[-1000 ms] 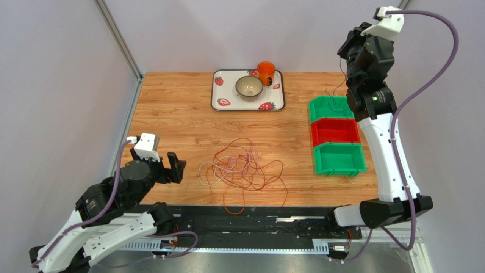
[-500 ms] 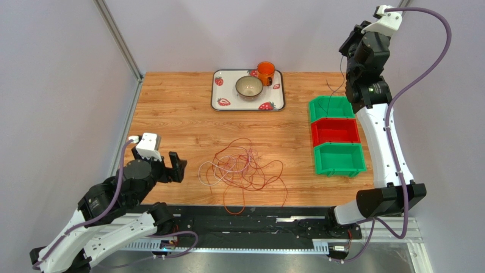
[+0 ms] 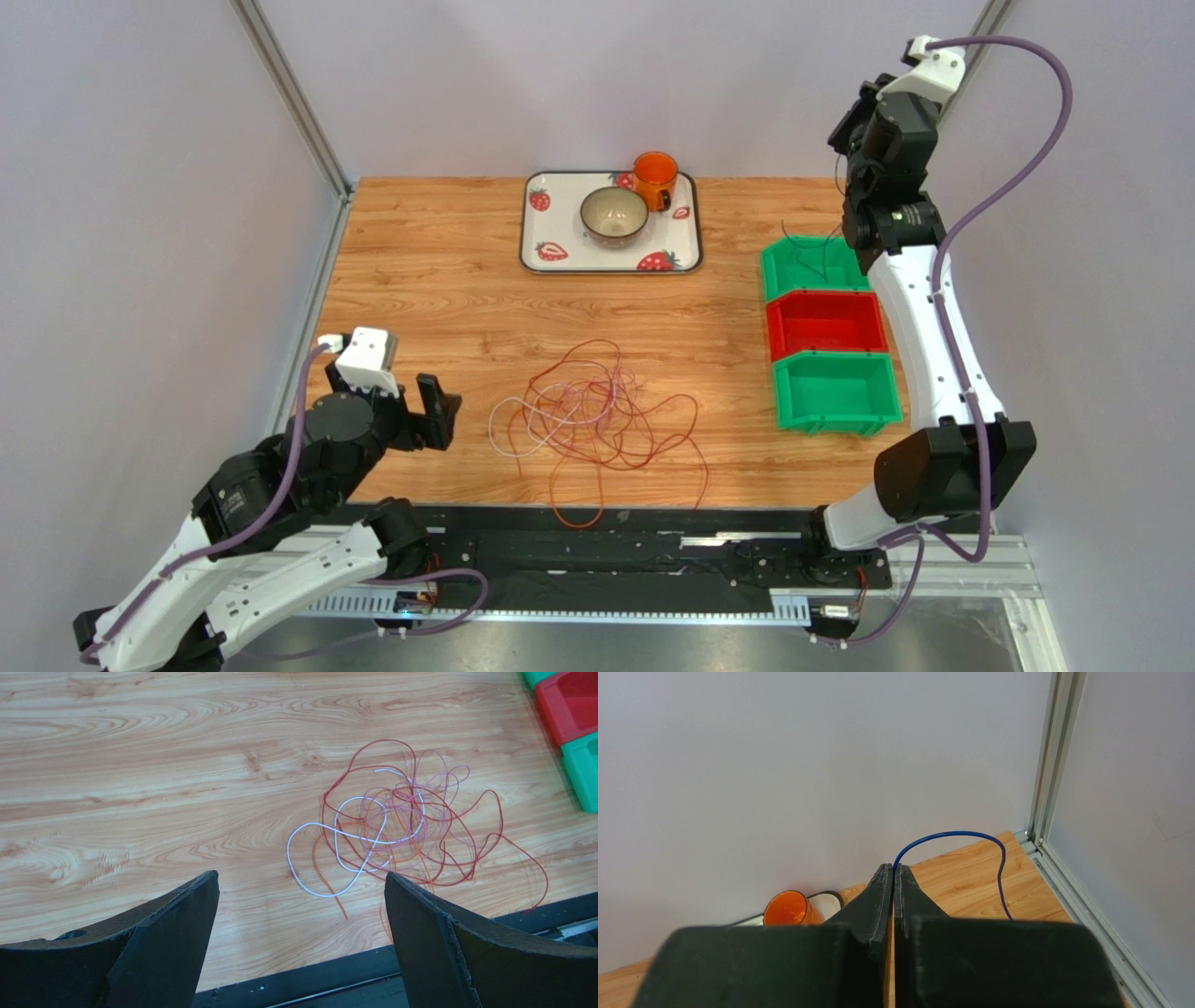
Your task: Untangle the cables
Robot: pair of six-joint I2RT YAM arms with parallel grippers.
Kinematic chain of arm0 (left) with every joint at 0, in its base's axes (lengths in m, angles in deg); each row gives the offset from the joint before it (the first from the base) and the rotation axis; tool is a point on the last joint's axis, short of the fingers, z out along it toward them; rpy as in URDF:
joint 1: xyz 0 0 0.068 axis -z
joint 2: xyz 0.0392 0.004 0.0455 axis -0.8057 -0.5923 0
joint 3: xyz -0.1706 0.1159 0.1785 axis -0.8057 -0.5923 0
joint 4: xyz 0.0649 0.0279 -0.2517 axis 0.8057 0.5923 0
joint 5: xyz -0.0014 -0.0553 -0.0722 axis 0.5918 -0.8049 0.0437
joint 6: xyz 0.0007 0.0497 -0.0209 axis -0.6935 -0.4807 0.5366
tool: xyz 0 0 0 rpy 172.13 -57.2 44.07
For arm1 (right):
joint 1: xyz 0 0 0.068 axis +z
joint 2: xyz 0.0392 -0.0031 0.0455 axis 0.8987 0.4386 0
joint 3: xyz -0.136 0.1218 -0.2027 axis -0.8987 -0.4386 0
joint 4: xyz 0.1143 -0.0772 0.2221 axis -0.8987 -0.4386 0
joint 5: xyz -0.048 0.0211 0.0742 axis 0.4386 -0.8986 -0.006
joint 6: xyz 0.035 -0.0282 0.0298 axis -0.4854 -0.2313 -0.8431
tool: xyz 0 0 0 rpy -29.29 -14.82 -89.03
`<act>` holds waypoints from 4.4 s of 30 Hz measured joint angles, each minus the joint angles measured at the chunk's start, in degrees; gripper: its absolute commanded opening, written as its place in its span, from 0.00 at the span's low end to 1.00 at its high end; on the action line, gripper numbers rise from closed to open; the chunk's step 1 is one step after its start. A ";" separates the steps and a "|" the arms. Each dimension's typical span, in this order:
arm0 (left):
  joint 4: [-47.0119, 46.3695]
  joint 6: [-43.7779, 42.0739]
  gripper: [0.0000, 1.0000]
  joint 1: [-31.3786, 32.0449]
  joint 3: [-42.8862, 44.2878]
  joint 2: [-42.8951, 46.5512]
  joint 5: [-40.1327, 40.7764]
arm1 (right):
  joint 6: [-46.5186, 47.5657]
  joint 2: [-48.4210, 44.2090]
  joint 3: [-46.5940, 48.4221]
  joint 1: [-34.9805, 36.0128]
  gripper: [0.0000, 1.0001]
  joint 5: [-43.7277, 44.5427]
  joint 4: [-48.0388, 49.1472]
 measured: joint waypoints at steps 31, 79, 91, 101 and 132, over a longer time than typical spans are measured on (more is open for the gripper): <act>-0.35 -0.17 0.96 -0.33 -0.44 0.74 0.02 | -7.02 7.21 -17.07 -6.97 0.00 -13.75 17.38; -0.83 -0.17 0.95 -0.39 -1.81 4.70 0.57 | 0.70 24.57 -9.94 3.43 0.00 28.39 0.07; -0.85 -0.20 0.95 -0.39 -2.01 5.25 0.68 | 2.25 33.48 -1.86 2.21 0.00 34.21 -10.95; -0.85 -0.17 0.95 -0.39 -2.08 5.60 0.68 | -3.32 42.32 9.64 -0.59 0.00 39.85 -23.69; -0.85 -0.26 0.95 -0.39 -2.08 6.12 0.70 | -9.38 43.58 11.28 -1.97 0.00 19.71 -31.34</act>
